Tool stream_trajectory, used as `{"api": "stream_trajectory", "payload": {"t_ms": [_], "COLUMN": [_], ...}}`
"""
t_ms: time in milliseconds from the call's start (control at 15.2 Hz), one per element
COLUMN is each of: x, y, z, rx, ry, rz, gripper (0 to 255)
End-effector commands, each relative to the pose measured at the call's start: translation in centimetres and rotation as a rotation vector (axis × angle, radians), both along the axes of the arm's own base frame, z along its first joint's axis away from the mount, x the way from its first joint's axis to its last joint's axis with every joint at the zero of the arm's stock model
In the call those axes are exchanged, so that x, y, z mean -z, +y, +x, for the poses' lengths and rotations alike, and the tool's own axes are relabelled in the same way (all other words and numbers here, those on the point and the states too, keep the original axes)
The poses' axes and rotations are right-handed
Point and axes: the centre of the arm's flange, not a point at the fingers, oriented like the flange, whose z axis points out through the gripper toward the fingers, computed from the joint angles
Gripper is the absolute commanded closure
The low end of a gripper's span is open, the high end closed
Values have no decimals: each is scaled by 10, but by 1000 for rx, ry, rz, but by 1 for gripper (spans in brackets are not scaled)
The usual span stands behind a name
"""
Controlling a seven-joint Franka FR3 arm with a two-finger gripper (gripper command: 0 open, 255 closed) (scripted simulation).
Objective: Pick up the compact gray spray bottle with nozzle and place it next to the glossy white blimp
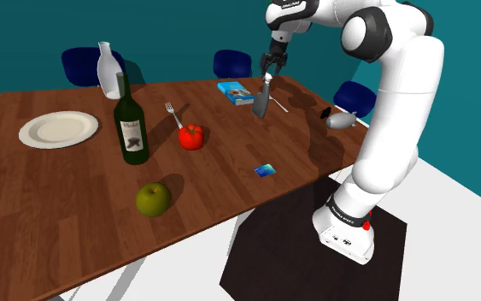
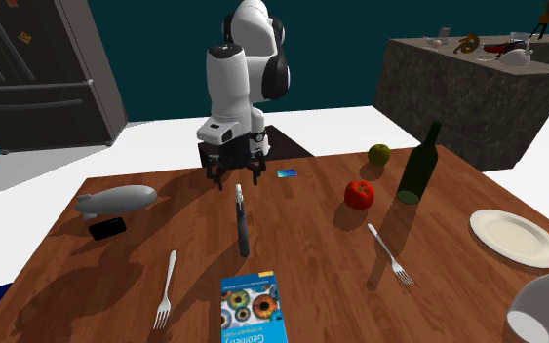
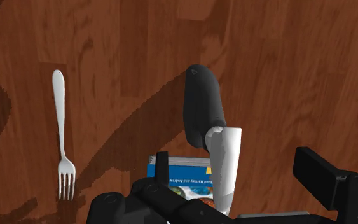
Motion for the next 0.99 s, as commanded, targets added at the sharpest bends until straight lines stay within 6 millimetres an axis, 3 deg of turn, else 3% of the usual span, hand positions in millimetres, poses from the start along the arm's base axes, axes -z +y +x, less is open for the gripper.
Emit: {"api": "stream_trajectory", "payload": {"t_ms": [0, 132, 660, 726, 924], "x": [10, 24, 24, 24, 24], "y": [-1, -1, -1, -1, -1], "z": [1, 1, 1, 1, 1], "rx": [0, 0, 0, 0, 0], "ry": [-1, -1, -1, -1, -1], "rz": [0, 0, 0, 0, 0], "gripper": [0, 0, 0, 255, 255]}}
